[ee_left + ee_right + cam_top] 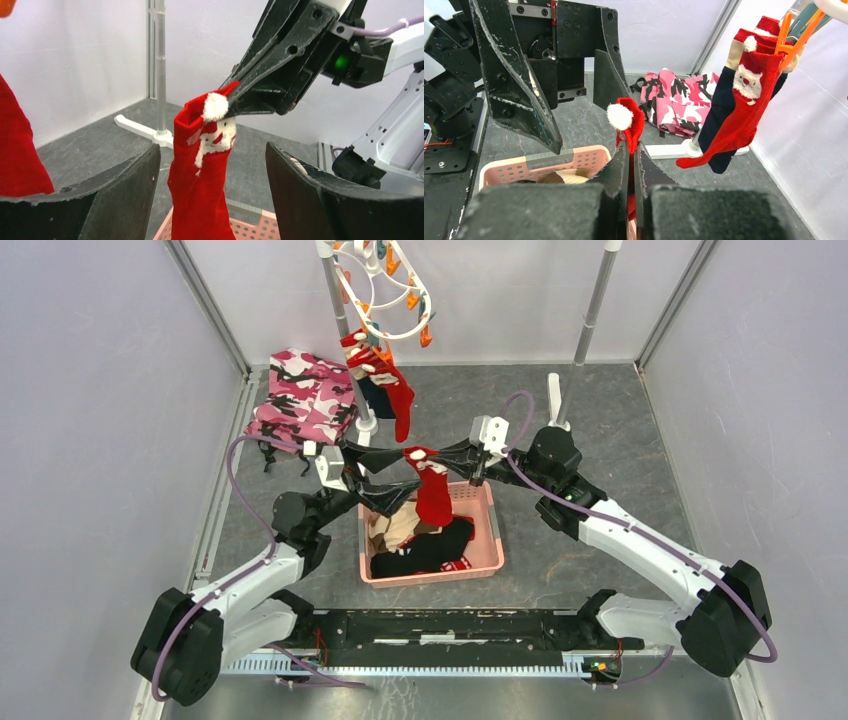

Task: Clip the socks to the hanger
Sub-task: Pick up the sock from the bin, then open the clamp at the hanger.

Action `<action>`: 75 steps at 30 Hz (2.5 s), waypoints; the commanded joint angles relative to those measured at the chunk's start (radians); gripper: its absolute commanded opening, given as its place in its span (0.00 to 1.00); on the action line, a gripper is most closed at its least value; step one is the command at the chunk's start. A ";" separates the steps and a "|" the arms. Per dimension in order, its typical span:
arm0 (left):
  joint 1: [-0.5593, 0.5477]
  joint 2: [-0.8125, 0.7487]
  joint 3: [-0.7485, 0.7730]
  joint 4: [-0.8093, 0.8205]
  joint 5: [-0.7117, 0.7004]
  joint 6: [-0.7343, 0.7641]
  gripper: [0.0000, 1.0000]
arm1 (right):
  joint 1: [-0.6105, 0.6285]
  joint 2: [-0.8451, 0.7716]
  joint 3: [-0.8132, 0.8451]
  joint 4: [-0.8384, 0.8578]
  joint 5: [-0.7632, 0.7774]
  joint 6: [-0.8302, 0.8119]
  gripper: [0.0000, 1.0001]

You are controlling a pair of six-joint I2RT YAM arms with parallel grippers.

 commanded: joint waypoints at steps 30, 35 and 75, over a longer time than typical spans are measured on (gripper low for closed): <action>-0.008 0.132 0.106 0.244 0.083 -0.085 0.20 | -0.003 -0.004 0.001 0.068 -0.028 0.029 0.00; -0.008 0.095 0.105 0.136 0.056 -0.028 0.51 | -0.007 -0.009 0.000 0.070 -0.030 0.034 0.00; -0.011 -0.058 0.101 -0.213 -0.016 0.338 0.02 | -0.312 0.369 0.358 0.383 -0.254 -0.099 0.92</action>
